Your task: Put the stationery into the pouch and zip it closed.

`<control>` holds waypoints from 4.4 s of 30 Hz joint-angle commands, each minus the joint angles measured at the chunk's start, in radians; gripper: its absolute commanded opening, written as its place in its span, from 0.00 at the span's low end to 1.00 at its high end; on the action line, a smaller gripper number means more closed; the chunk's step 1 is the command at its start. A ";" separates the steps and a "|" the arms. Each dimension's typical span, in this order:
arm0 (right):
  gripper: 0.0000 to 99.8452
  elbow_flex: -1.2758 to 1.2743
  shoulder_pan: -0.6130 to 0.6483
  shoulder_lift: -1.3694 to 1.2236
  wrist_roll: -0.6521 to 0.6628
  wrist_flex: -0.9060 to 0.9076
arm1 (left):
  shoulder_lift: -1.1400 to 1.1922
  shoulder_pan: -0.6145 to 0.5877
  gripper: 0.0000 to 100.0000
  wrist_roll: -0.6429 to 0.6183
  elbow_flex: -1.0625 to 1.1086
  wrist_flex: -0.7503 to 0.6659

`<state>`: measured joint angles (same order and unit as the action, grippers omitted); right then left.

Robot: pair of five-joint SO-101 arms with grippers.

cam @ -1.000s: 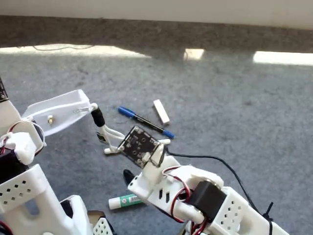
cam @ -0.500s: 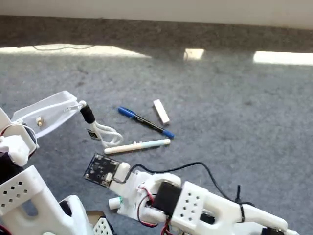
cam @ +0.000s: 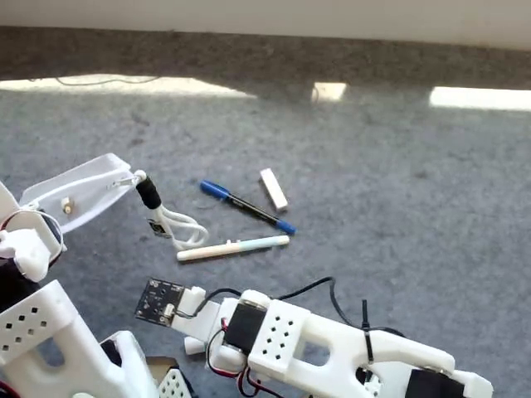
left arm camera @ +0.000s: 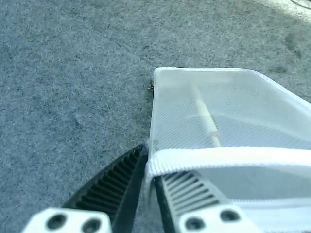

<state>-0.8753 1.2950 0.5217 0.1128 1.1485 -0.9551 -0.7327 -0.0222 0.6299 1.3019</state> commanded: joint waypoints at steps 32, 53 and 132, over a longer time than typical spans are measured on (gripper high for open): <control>0.05 0.018 -0.174 -0.275 0.014 -0.189 | 0.005 -0.007 0.01 0.011 -0.008 -0.020; 0.23 0.206 -0.311 -0.268 0.041 -0.042 | 0.005 -0.004 0.01 0.011 -0.007 -0.020; 0.00 -0.234 -0.403 0.581 -0.072 -0.417 | -0.004 0.239 0.01 0.009 0.016 -0.020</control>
<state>-1.1086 0.9022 1.0342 0.0483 0.7695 -0.9551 -0.5439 -0.0161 0.6544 1.2835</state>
